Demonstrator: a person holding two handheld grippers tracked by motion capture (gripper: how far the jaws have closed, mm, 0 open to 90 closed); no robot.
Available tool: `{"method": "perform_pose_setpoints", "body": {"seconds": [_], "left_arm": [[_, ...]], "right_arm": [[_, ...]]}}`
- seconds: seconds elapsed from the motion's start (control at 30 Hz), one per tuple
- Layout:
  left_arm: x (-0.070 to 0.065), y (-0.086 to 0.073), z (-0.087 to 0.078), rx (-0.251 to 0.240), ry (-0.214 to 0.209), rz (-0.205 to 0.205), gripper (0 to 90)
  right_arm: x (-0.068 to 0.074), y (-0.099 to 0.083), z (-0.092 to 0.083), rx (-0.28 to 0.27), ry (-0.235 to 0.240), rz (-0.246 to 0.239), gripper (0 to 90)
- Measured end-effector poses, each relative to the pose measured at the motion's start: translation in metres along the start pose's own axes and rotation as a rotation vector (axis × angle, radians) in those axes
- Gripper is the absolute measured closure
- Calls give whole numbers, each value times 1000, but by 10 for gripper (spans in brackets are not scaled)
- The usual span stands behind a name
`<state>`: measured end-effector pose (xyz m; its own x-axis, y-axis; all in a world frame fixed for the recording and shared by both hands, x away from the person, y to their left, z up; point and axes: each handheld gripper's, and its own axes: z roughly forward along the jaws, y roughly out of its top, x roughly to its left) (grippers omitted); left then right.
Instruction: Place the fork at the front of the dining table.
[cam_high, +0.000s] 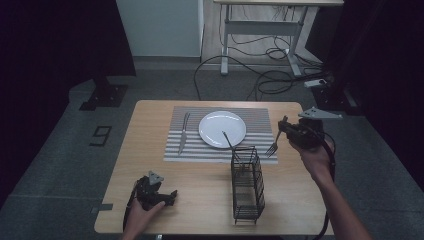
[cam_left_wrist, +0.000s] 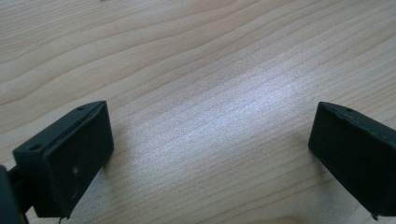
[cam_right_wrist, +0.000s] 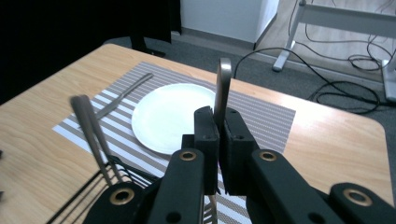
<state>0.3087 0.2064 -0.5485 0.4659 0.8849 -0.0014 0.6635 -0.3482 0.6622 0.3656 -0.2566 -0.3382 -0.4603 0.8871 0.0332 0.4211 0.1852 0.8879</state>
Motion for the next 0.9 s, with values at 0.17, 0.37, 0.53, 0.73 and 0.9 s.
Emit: {"method": "perform_pose_setpoints", "body": {"seconds": [0.17,0.37,0.53,0.73,0.9], "left_arm": [[0,0,0,0,0,0,0],[0,0,0,0,0,0,0],[0,0,0,0,0,0,0],[0,0,0,0,0,0,0],[0,0,0,0,-1,1,0]], "right_arm": [[-6,-13,17,21,-21,13,864],[-10,-23,31,44,-53,8,864],[-12,-30,42,59,-61,8,864],[-15,-37,58,68,-79,16,864],[-16,-42,71,76,-92,16,864]]}}
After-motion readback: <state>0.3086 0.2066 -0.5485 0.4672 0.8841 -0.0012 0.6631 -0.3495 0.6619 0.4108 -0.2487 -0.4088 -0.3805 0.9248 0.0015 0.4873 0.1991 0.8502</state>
